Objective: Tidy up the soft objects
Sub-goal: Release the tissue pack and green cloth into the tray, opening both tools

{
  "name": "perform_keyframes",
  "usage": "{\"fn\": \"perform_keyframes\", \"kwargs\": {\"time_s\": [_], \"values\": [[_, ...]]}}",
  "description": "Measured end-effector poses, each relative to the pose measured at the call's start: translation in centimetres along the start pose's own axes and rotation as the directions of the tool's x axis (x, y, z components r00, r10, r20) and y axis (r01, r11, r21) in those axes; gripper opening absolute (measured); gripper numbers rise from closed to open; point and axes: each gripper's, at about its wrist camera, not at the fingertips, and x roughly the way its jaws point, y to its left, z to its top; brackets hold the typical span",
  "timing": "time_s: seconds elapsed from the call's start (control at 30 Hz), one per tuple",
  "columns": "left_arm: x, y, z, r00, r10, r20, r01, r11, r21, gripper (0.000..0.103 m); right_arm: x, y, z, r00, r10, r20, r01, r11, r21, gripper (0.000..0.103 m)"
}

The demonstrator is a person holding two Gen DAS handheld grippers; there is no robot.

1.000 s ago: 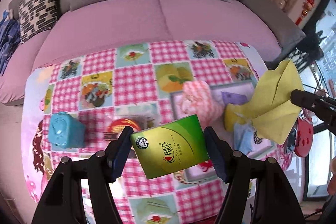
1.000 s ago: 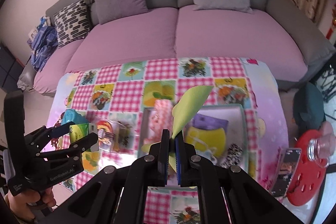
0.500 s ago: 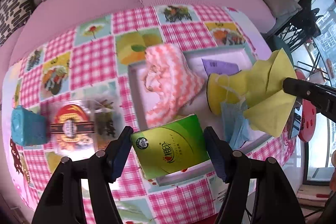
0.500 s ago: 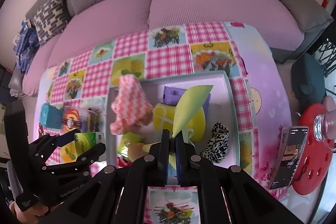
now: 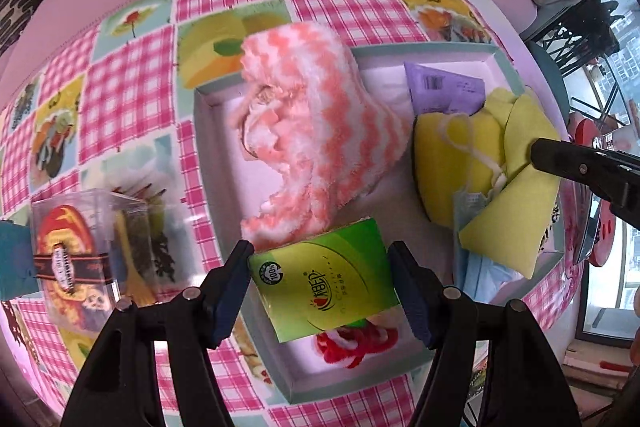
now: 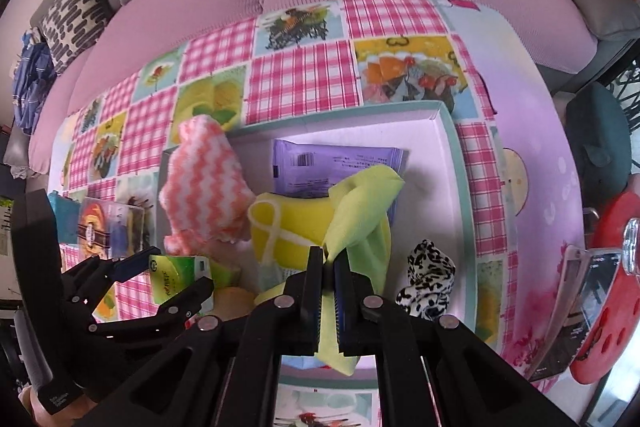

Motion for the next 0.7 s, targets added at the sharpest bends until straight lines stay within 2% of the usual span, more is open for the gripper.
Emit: {"fn": "perform_keyframes", "kwargs": {"time_s": [0.27,0.53,0.6,0.67,0.7], "values": [[0.9,0.1,0.4,0.999,-0.040,-0.021,0.040,0.999,-0.007,0.070,1.3,0.2,0.5,1.000,-0.014,-0.022,0.014,1.000,-0.005,0.007],[-1.5,0.9,-0.3,0.999,-0.028,0.015,0.028,1.000,-0.001,0.070,0.5,0.9,0.3,0.999,-0.042,-0.009,0.042,0.998,-0.036,0.007],[-2.5,1.0,-0.6,0.999,-0.026,0.031,0.026,1.000,0.002,0.072,0.0,1.0,0.2,0.999,-0.044,-0.001,0.044,0.998,-0.034,0.014],[-3.5,1.2,-1.0,0.998,-0.023,0.050,0.023,1.000,0.000,0.081,-0.7,1.1,-0.1,0.999,-0.044,0.008,0.044,0.998,-0.033,0.034],[-4.1,1.3,-1.2,0.998,-0.022,0.062,0.022,1.000,-0.004,0.081,-1.1,1.3,-0.3,0.999,-0.045,0.015,0.046,0.998,-0.034,0.039]]}}
